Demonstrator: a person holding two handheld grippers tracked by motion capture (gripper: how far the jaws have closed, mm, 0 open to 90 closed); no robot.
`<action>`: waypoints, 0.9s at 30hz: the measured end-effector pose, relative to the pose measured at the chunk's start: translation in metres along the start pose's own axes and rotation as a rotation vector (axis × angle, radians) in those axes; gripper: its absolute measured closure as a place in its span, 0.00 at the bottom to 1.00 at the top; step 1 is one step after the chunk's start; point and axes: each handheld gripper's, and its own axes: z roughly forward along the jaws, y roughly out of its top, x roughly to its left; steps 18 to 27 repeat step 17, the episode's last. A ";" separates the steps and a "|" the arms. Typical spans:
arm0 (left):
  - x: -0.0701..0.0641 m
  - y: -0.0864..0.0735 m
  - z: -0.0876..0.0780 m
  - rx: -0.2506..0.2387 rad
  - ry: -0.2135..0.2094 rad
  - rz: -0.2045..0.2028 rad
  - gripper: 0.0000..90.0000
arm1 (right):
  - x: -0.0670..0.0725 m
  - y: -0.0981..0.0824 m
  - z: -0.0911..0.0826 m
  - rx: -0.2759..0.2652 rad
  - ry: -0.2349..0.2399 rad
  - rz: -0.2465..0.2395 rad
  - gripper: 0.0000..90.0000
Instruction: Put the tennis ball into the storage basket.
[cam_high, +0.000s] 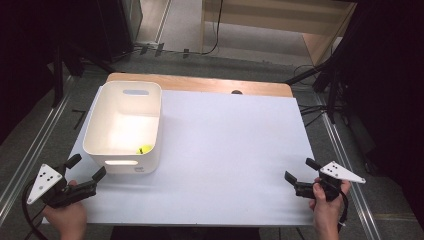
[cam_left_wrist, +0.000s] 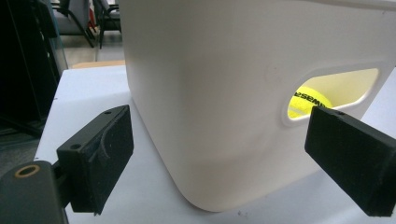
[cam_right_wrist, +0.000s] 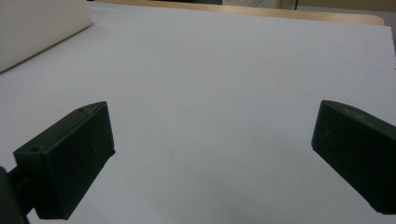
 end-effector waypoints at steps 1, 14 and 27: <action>0.000 0.000 0.000 -0.001 -0.001 -0.003 0.09 | -0.001 -0.001 -0.001 0.002 -0.001 -0.002 0.00; 0.001 0.000 0.000 0.001 -0.002 -0.011 0.09 | -0.015 -0.017 -0.001 0.025 -0.026 0.005 0.00; 0.000 0.000 0.000 0.006 0.000 -0.005 0.09 | -0.018 -0.021 0.001 0.039 -0.024 0.000 0.00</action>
